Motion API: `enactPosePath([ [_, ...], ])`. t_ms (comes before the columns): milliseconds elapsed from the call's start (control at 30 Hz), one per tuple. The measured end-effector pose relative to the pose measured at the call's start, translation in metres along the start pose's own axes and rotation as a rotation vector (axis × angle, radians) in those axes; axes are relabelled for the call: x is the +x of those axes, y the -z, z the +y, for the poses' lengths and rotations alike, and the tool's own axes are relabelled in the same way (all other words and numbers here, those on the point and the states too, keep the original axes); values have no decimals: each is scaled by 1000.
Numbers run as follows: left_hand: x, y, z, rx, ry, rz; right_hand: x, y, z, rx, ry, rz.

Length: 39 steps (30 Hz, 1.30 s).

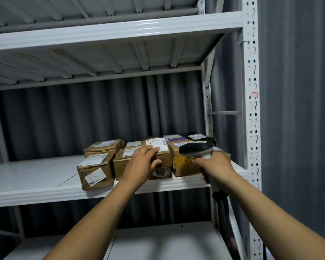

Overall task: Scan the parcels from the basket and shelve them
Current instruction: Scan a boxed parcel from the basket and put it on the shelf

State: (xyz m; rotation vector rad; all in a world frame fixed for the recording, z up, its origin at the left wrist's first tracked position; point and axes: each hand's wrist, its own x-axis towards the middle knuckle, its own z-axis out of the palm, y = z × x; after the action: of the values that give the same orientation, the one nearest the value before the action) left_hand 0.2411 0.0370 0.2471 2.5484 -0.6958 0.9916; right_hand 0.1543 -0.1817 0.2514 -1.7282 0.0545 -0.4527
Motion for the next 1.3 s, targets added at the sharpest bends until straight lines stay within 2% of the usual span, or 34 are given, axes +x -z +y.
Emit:
enactPosePath([
  [400,73,-23,-10,12,74,-146,24,-14,-3,-188,17,-41],
  [700,64,-21,-11,89,93,-186,19,-14,0,-187,9,-33],
  [1000,-26,12,13,120,23,-162,-48,-5,11,-213,11,-55],
  [1133,-97,1,22,107,94,-287,-94,-8,42,-331,-3,-81],
  [1300,-196,-47,29,79,141,-469,-146,-4,98,-392,-80,-141],
])
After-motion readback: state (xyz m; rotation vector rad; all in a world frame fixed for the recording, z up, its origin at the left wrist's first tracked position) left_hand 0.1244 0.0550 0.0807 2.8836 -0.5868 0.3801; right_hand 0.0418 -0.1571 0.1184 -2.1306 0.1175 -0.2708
